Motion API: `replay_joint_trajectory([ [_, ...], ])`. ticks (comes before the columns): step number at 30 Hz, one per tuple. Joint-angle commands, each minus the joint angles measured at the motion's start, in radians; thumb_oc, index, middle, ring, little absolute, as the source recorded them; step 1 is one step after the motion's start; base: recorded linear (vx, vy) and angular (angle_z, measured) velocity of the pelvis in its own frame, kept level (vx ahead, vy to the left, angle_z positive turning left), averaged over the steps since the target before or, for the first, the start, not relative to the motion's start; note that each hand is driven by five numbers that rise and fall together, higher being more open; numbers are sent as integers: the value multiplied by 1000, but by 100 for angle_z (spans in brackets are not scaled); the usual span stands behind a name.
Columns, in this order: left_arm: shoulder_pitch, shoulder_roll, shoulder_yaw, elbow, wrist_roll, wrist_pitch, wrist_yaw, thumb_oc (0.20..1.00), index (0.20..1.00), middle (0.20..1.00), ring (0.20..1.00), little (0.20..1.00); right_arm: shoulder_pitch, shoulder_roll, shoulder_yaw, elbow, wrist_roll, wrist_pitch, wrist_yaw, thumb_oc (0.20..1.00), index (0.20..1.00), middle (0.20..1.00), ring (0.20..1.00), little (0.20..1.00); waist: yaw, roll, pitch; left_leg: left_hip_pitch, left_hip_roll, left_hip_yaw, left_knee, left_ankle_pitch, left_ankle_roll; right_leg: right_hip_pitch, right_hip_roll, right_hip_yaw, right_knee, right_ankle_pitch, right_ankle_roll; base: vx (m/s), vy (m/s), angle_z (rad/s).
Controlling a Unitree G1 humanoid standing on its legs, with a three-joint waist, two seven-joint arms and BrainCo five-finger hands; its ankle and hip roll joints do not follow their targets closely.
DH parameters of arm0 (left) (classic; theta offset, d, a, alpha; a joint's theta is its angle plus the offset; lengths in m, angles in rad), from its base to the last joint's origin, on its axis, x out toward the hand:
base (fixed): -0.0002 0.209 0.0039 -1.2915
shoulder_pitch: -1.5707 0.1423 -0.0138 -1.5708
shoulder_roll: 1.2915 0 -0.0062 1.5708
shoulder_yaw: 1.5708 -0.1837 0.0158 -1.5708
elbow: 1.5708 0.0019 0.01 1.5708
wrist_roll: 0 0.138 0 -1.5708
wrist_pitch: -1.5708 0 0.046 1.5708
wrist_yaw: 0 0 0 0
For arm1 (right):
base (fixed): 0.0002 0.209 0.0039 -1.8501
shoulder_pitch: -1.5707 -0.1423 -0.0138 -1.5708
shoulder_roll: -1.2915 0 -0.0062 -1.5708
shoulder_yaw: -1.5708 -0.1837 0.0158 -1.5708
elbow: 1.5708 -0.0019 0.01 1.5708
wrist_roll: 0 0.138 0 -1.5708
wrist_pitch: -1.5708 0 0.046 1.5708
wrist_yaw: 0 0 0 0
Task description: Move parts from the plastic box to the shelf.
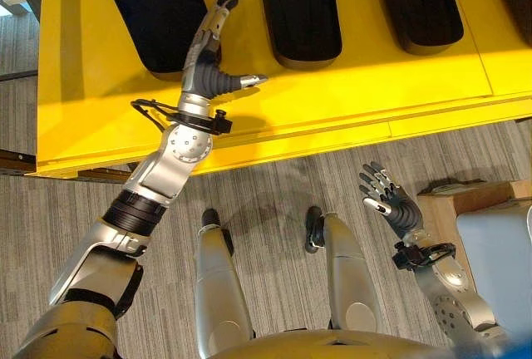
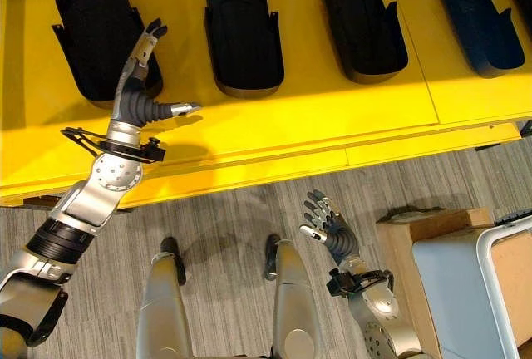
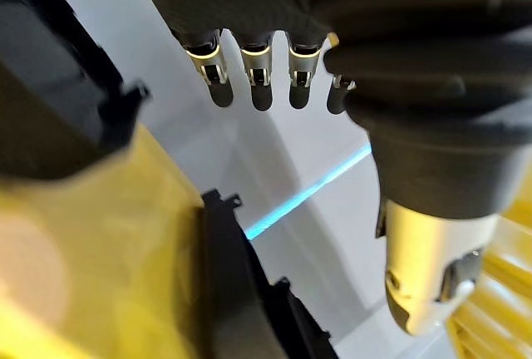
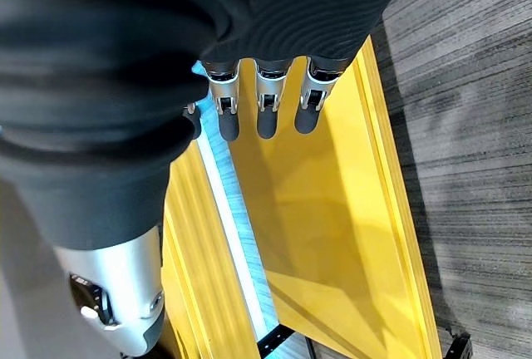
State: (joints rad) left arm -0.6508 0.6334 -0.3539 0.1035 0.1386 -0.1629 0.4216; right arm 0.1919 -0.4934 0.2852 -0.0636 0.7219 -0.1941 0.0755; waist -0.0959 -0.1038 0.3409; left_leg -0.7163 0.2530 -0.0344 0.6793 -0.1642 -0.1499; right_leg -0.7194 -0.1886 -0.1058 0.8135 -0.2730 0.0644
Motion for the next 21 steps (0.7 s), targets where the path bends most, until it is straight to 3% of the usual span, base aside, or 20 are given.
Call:
replay_joint_trajectory([
  [1,-87,-43,-40,28,-24,-35,23,1000,1000,1000,1000,1000,8,-69,1,-79,2,-47,-2,1000,1000,1000,1000,1000,-7,18,-68,6,35,21,-45,53,33,8,-22,41,-159,156,56,0,0,0],
  [9,-157,-147,-78,107,-73,-25,58,1000,1000,1000,1000,1000,6,-70,15,-75,7,-48,-15,1000,1000,1000,1000,1000,-19,14,-74,-2,41,24,-34,52,32,-4,-18,45,-149,158,54,0,-1,0],
  [21,-205,-221,-69,236,-187,-24,120,1000,1000,1000,1000,1000,3,-76,24,-68,13,-50,-39,1000,1000,1000,1000,1000,-35,10,-78,4,50,27,-15,24,24,-4,-12,56,-125,126,56,28,-3,-2],
])
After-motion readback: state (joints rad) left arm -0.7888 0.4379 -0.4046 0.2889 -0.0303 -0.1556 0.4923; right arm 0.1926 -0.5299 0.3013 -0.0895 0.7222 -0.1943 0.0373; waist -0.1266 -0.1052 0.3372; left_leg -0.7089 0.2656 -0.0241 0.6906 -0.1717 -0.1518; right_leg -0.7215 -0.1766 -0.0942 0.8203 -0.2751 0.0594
